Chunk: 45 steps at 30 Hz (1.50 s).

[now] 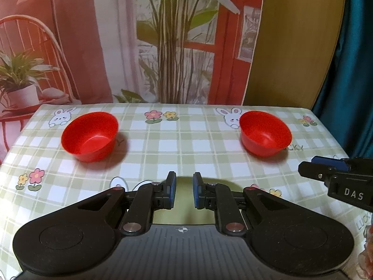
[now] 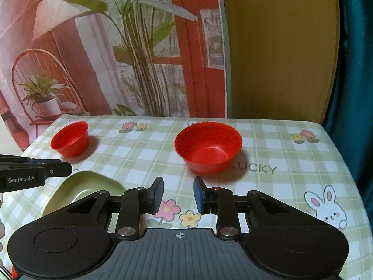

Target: Organize plates and bowls

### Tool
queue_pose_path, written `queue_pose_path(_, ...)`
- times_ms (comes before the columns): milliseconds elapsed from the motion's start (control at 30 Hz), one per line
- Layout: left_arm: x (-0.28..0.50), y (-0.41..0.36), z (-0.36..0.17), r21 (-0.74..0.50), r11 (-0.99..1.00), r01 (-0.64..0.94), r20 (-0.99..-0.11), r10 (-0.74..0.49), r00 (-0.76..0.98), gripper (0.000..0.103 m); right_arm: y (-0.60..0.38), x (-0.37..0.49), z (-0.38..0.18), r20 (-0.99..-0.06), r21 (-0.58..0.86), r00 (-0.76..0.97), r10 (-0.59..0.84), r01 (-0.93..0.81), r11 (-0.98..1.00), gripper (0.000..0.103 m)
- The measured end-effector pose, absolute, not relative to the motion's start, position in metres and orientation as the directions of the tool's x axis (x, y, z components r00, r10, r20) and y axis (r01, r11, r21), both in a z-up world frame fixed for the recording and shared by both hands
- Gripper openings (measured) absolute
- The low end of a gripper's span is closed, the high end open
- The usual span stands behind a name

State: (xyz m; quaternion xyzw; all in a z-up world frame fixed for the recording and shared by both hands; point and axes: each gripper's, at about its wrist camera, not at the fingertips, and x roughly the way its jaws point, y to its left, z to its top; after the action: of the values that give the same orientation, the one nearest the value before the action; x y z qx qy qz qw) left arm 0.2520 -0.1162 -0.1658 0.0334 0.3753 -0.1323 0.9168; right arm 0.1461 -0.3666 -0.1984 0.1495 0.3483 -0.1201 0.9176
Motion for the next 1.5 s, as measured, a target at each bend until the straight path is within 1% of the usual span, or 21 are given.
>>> queue_pose_path(267,0.262,-0.135,-0.167,-0.049,0.962,0.268,-0.692,-0.226,0.685,0.018,-0.389,0.149,-0.200,-0.668,0.191,0.733,-0.130,0.338,0.921,0.026)
queue_pose_path(333,0.265,-0.138,-0.168,-0.052,0.963,0.266,-0.690,-0.227,0.688,0.029,-0.395,0.150,-0.201,-0.668,0.191,0.732,-0.134,0.342,0.920,0.026)
queue_pose_path(400,0.268,-0.141,-0.169,-0.055,0.963,0.262,-0.683,-0.228,0.693,0.033,-0.400,0.152,-0.203,-0.669,0.192,0.731,-0.136,0.346,0.918,0.026)
queue_pose_path(667,0.289,-0.155,-0.175,-0.088,0.959,0.270,-0.682,-0.255,0.686,0.034,-0.425,0.163,-0.216,-0.677,0.198,0.721,-0.145,0.369,0.908,0.027)
queue_pose_path(800,0.299,-0.166,-0.179,-0.105,0.952,0.286,-0.672,-0.281,0.686,0.039,-0.440,0.168,-0.221,-0.673,0.206,0.723,-0.156,0.386,0.899,0.029)
queue_pose_path(1100,0.323,-0.194,-0.196,-0.124,0.938,0.323,-0.686,-0.316,0.655,0.039,-0.469,0.188,-0.245,-0.682,0.238,0.713,-0.162,0.426,0.873,0.029)
queue_pose_path(1500,0.358,-0.214,-0.224,-0.145,0.931,0.334,-0.721,-0.331,0.609,0.039,-0.475,0.218,-0.274,-0.695,0.270,0.705,-0.142,0.438,0.858,0.029)
